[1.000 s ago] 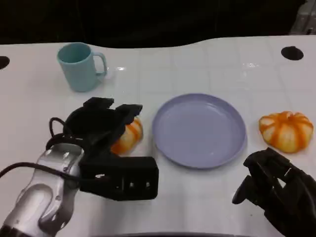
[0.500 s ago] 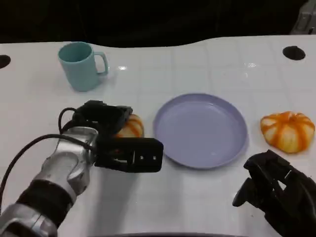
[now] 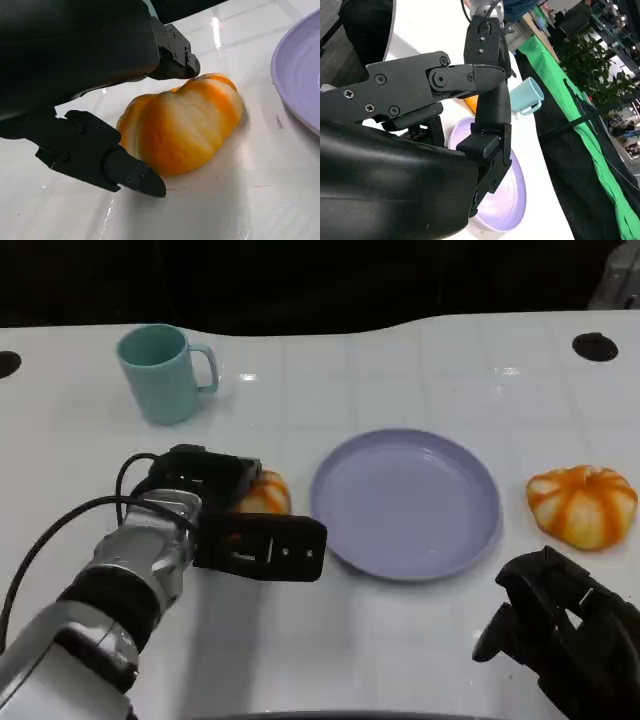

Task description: Grasp the bread from the table and place it into the plate.

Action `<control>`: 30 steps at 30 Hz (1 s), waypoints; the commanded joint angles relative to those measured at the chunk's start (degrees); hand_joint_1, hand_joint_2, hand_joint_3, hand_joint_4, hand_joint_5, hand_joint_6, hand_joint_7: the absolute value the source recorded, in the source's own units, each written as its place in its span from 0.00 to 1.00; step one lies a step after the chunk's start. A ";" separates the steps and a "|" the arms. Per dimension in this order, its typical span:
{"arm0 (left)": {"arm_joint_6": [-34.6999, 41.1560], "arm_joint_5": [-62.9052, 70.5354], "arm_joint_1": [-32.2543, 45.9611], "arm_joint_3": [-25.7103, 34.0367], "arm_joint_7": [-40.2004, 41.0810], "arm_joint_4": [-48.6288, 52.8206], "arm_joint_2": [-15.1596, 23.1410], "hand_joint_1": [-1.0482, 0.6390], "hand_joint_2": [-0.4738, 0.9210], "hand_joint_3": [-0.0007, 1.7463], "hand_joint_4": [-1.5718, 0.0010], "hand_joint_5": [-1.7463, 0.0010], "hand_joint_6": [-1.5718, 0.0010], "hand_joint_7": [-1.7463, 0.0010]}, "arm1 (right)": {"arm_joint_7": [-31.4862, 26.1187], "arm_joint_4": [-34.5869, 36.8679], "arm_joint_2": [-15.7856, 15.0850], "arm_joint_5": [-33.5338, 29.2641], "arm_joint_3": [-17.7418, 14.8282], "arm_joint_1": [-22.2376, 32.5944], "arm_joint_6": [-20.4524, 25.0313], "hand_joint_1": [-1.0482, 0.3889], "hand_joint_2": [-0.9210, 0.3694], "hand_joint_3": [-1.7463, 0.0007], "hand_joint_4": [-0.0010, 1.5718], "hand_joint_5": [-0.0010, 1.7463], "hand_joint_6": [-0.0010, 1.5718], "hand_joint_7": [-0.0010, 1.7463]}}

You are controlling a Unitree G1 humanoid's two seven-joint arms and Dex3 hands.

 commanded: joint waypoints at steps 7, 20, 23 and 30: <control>-6.11 -2.82 -3.94 -0.46 4.18 9.27 -1.07 0.44 0.91 0.01 0.95 0.91 0.85 0.99 | 0.25 -0.49 -0.70 0.47 -0.65 0.42 0.05 0.38 0.00 0.87 0.37 0.99 0.35 0.81; -12.79 -5.05 -1.87 1.07 16.59 11.82 0.00 0.49 0.99 0.08 0.50 0.22 0.30 0.91 | 0.33 -0.91 -0.75 0.50 -0.66 0.90 -0.06 0.39 0.00 0.86 0.37 0.98 0.35 0.80; -14.49 -5.32 -1.40 1.34 21.46 11.99 0.54 0.49 1.00 0.11 0.45 0.02 0.47 0.31 | 0.38 -0.86 -0.78 0.54 -0.70 0.84 -0.04 0.39 0.00 0.86 0.37 0.98 0.35 0.81; -16.03 -6.05 -2.03 2.58 24.78 11.80 1.39 0.50 0.99 0.17 0.44 0.00 0.58 0.10 | 0.48 -0.43 -0.89 0.37 -0.77 0.55 -0.16 0.39 0.00 0.85 0.36 0.98 0.34 0.81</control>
